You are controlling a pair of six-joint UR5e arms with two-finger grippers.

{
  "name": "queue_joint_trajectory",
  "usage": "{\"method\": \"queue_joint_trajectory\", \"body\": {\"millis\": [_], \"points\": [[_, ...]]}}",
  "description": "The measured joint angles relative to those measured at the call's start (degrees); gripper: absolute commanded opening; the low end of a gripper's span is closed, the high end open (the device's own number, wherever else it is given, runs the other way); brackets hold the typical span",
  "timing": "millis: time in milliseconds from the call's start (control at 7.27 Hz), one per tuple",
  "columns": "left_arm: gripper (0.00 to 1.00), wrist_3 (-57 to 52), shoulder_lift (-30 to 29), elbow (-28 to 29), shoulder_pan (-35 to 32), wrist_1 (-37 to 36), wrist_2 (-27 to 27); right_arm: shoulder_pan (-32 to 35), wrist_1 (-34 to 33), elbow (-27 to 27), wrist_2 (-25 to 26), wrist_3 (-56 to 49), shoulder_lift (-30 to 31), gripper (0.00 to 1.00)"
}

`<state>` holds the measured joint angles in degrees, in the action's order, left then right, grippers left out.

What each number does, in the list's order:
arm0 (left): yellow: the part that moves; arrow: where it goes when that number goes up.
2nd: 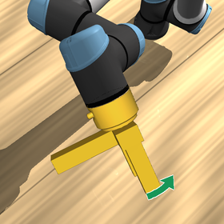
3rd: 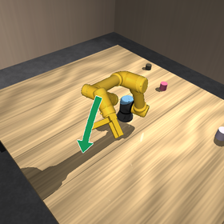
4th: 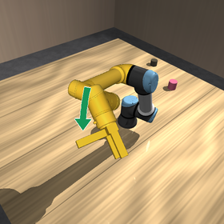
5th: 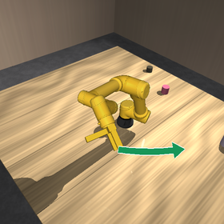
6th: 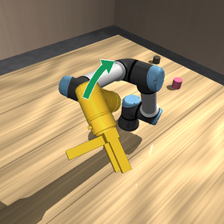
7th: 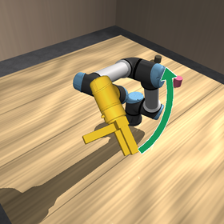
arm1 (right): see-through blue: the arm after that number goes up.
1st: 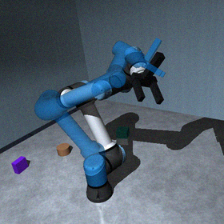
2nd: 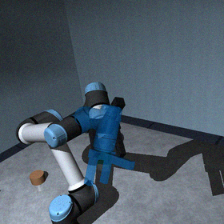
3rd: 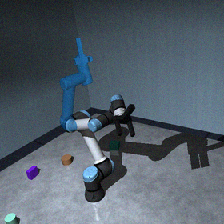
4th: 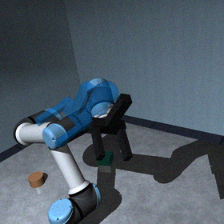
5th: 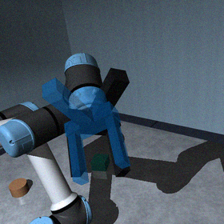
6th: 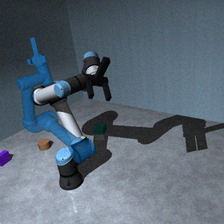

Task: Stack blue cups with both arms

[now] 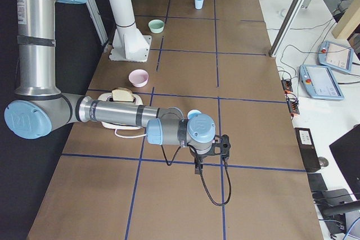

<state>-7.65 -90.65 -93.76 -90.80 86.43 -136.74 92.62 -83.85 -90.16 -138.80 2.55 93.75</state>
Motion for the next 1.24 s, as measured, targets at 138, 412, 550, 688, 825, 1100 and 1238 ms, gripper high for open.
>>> {"method": "queue_joint_trajectory", "body": {"millis": [138, 412, 550, 688, 825, 1100, 1238], "points": [[1.00, 8.02, 0.15, -3.87, 0.67, 0.03, -0.02, 0.01, 0.00, -0.11, -0.06, 0.05, 0.01, 1.00], [1.00, 22.25, 1.06, -11.01, 5.54, 0.46, -0.16, 0.02, 0.00, -0.21, -0.12, 0.11, -0.03, 1.00], [1.00, 27.90, 1.41, -12.53, 8.78, 2.42, -0.15, 0.02, 0.00, -0.24, -0.10, 0.14, -0.05, 1.00], [1.00, 34.31, 2.25, -12.74, 12.41, 7.57, 0.05, 0.02, 0.00, -0.30, -0.08, 0.17, -0.09, 1.00], [1.00, 41.05, 3.55, -11.71, 16.13, 15.02, 1.10, 0.02, 0.00, -0.37, -0.07, 0.18, -0.12, 1.00], [1.00, 53.12, 4.75, -5.67, 23.31, 31.04, 5.40, 0.02, 0.00, -0.53, -0.09, 0.14, -0.14, 1.00], [1.00, 57.80, 4.74, -3.23, 26.37, 36.41, 7.16, 0.02, 0.00, -0.56, -0.12, 0.14, -0.15, 1.00]]}}
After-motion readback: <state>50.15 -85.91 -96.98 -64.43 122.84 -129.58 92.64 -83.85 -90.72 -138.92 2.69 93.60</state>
